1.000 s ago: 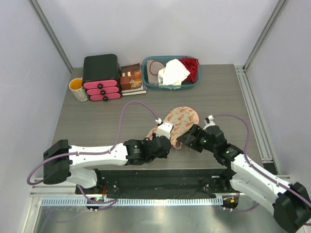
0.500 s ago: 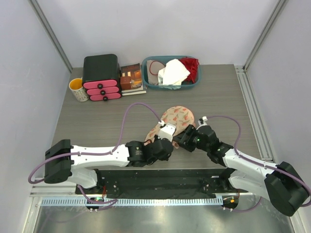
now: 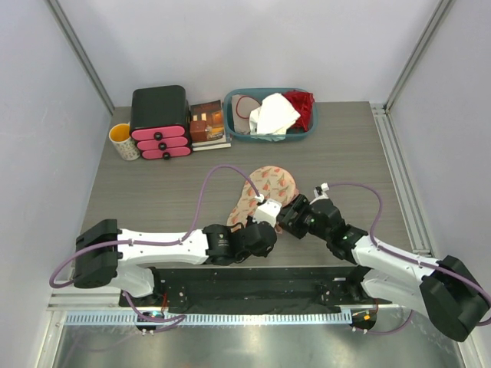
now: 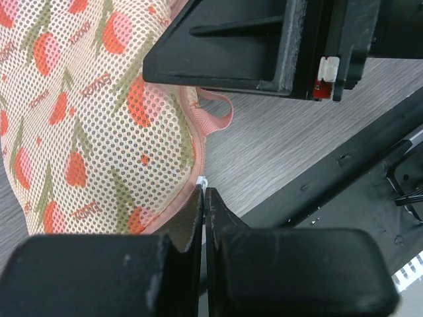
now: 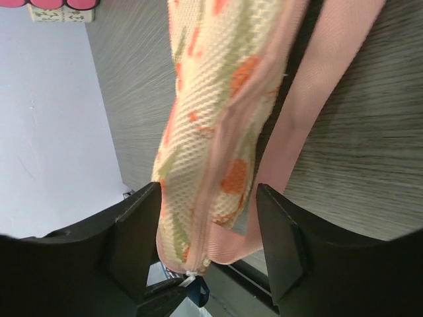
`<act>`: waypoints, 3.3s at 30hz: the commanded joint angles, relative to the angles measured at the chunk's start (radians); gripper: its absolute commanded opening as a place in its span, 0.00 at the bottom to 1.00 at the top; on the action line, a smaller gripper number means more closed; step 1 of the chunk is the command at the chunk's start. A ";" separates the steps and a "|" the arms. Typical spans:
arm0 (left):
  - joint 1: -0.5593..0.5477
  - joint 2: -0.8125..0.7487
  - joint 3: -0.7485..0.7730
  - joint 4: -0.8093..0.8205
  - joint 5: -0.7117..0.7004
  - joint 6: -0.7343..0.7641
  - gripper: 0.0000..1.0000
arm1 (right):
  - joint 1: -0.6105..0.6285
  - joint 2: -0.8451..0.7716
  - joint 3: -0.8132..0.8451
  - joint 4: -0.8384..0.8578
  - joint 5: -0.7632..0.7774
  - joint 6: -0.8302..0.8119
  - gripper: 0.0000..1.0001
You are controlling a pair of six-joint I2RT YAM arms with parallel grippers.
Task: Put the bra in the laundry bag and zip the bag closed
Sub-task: Zip the zipper on the laundry bag, then adjust the bra in the laundry bag.
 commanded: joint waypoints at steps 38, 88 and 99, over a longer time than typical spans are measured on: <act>-0.126 -0.021 -0.057 -0.111 -0.231 0.166 0.52 | 0.037 0.050 0.033 0.141 0.030 0.076 0.29; -0.123 0.065 0.030 -0.205 -0.361 0.154 0.15 | 0.036 0.029 0.040 0.111 -0.003 0.053 0.28; -0.042 -0.024 0.052 -0.151 -0.193 0.147 0.00 | -0.024 0.044 0.225 -0.199 -0.033 -0.315 0.76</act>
